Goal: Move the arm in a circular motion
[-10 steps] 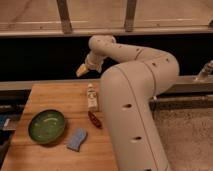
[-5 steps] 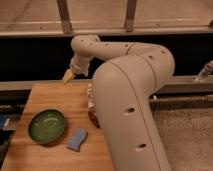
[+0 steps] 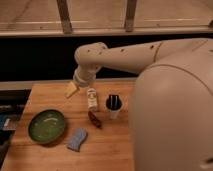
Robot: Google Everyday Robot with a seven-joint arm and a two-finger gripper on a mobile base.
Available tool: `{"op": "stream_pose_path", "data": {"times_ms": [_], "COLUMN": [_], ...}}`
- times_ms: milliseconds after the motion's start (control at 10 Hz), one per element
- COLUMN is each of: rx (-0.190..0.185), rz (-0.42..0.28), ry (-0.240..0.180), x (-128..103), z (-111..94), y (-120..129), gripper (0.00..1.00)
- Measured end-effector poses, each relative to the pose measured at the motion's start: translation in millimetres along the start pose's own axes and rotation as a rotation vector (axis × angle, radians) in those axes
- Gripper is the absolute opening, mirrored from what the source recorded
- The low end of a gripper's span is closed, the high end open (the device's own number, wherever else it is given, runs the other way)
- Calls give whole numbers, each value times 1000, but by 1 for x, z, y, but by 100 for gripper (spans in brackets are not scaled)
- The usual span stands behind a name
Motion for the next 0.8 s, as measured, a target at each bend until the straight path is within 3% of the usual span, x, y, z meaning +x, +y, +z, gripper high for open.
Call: {"op": "stream_pose_path", "data": {"times_ms": [200,400,800], "rx": [53,133,275], "rz": [93,208,332], "ry": [0,6,32], "x": [32,53,32], "z": [-15,-29,-38], "y": [-27,-77,-163], "gripper": [79,79,79]}}
